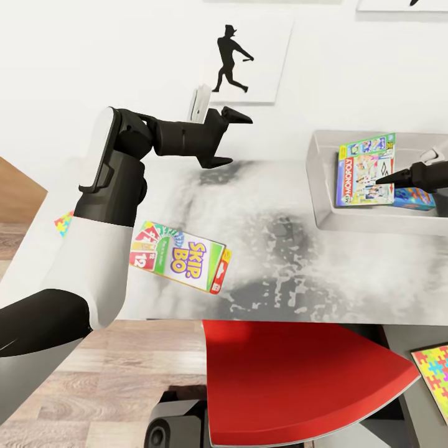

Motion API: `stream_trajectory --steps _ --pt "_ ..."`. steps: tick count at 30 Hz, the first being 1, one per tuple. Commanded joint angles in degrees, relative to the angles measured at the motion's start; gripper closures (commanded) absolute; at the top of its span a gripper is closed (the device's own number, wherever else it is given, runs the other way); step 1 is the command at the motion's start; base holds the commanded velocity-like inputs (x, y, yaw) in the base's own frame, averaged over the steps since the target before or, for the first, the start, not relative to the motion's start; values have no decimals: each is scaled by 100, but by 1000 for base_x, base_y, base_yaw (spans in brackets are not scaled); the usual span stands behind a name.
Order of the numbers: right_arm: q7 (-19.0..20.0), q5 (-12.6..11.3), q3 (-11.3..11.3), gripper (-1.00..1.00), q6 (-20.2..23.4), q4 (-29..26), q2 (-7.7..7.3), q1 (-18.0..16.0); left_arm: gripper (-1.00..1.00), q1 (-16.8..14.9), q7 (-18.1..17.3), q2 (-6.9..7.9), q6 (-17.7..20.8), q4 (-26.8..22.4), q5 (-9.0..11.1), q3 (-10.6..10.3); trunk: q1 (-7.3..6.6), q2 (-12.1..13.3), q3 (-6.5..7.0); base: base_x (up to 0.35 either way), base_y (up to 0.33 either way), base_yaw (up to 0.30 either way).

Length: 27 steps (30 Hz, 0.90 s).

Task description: Put all the toys in the child's room - the three board games (two on the bed and one on the table), the two jigsaw puzzles on the table, and the tennis ball on the table - inside the toy box on the table in the child's room.

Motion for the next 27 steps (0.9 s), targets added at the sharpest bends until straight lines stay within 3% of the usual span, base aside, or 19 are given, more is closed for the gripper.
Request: stream_trajectory --steps 1,11,19,27 --pt "34 -34 27 100 34 -3 -8 -9 -100 -6 63 -3 1 -2 52 5 1 -5 -8 0 0 0" --pt "33 20 27 100 -14 -3 -15 -13 -100 -10 74 -3 1 -4 52 -5 1 -5 -23 0 0 0" --pt "33 37 27 100 -29 -12 -17 -17 -100 -18 77 -2 3 -21 66 -151 1 -5 -26 0 0 0" --pt "32 42 27 100 -31 -49 -17 -14 -100 -102 87 8 -3 -195 293 -209 1 -5 -27 0 0 0"
